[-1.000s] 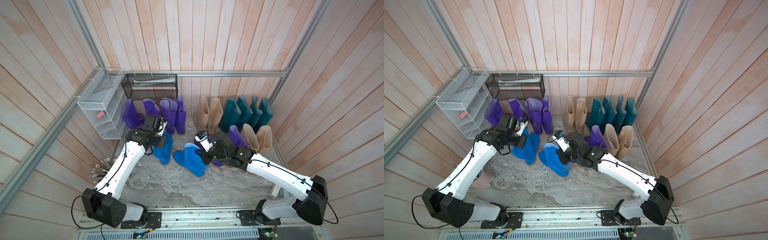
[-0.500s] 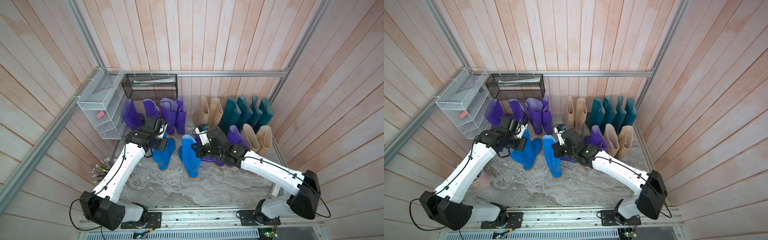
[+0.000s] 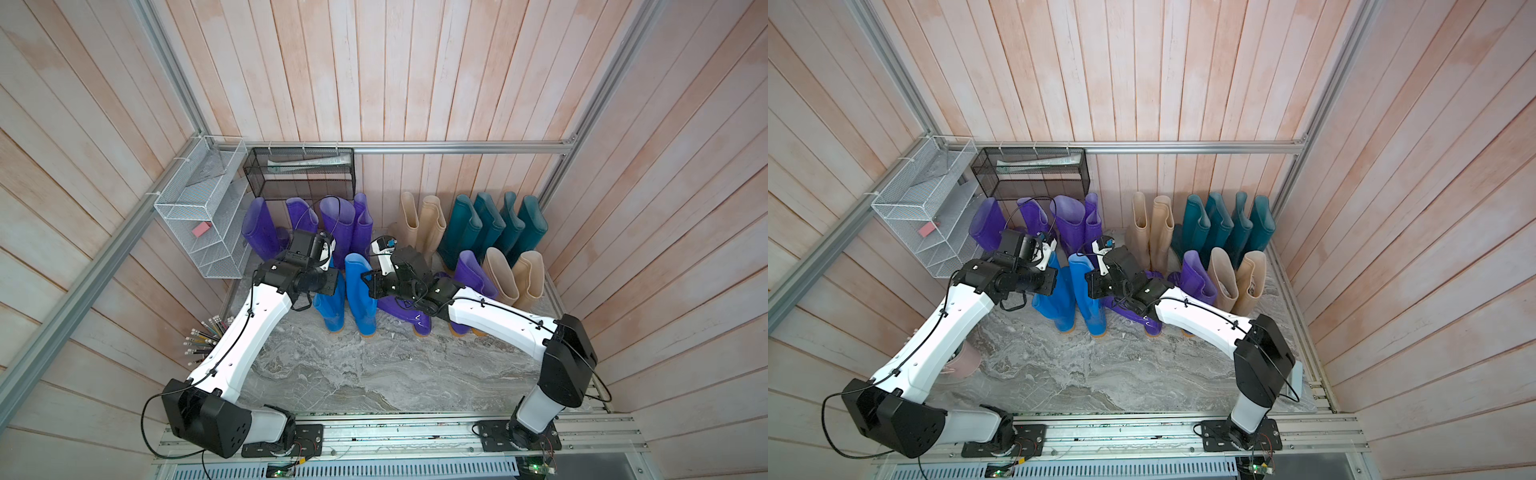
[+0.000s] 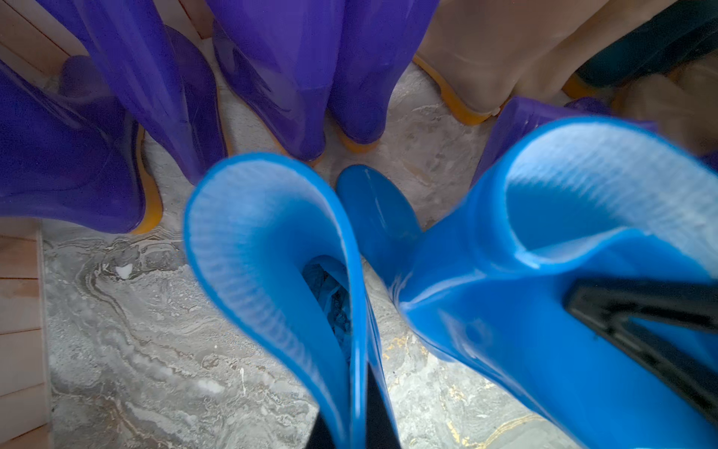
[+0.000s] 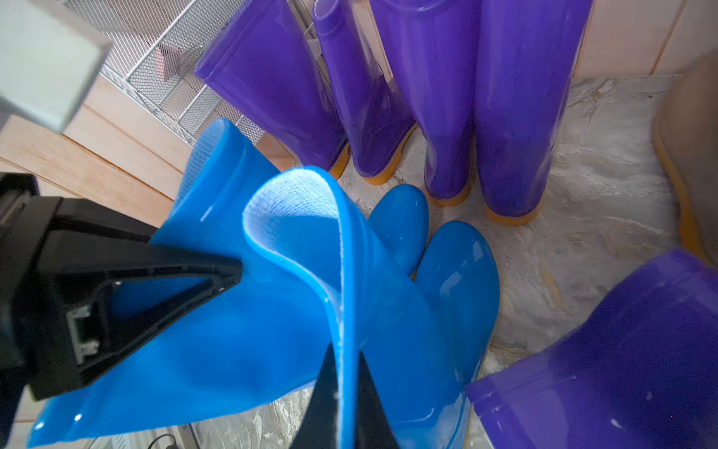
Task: Match and arrange rain boots in pairs
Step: Pair a pair of rain boots at the center of the board.
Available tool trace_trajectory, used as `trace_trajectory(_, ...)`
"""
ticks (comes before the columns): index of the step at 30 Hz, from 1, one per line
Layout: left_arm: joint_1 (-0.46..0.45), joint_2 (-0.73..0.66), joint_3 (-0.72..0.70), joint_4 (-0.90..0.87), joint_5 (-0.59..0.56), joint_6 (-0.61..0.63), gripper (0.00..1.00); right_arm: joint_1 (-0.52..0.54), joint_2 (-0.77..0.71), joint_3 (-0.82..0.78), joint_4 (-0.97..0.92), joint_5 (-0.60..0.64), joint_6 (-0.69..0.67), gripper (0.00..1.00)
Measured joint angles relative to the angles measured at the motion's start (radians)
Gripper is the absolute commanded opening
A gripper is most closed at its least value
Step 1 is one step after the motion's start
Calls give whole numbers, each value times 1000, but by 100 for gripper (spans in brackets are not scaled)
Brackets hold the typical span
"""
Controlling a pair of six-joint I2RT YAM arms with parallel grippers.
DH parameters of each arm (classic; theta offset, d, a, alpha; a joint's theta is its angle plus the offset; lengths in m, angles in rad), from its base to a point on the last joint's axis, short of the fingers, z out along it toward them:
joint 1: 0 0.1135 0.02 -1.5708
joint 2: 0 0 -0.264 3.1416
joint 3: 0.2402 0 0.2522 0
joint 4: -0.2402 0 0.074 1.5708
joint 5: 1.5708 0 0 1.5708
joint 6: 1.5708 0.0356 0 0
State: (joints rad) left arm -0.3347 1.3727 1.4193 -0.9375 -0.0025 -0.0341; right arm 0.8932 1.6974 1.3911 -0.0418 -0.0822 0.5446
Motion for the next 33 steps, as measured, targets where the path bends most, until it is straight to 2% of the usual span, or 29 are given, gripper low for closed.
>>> trace_trajectory(3,0,0,-4,31,6,-1,12,-1,4,0,20,-6,17,0)
trace_trajectory(6,0,0,-17,50,12,1,19,-2,8,-2,40,-8,50,0)
trace_trajectory(9,0,0,-31,70,16,10,41,-4,15,-8,72,-14,94,2)
trace_trajectory(12,0,0,-39,86,17,13,57,-4,23,-16,109,-24,129,30)
trace_trajectory(15,0,-3,-40,94,14,15,65,-4,20,-16,162,-28,134,46)
trace_trajectory(17,0,-13,-40,97,13,15,79,-5,15,-16,171,-20,124,54)
trace_trajectory(19,0,-40,-40,100,14,16,87,-5,8,-16,160,0,113,60)
trace_trajectory(24,0,-130,-16,122,34,3,89,-5,-64,-17,104,77,66,67)
trace_trajectory(33,0,-201,43,154,95,-20,90,-40,-224,-12,-2,262,-21,68)
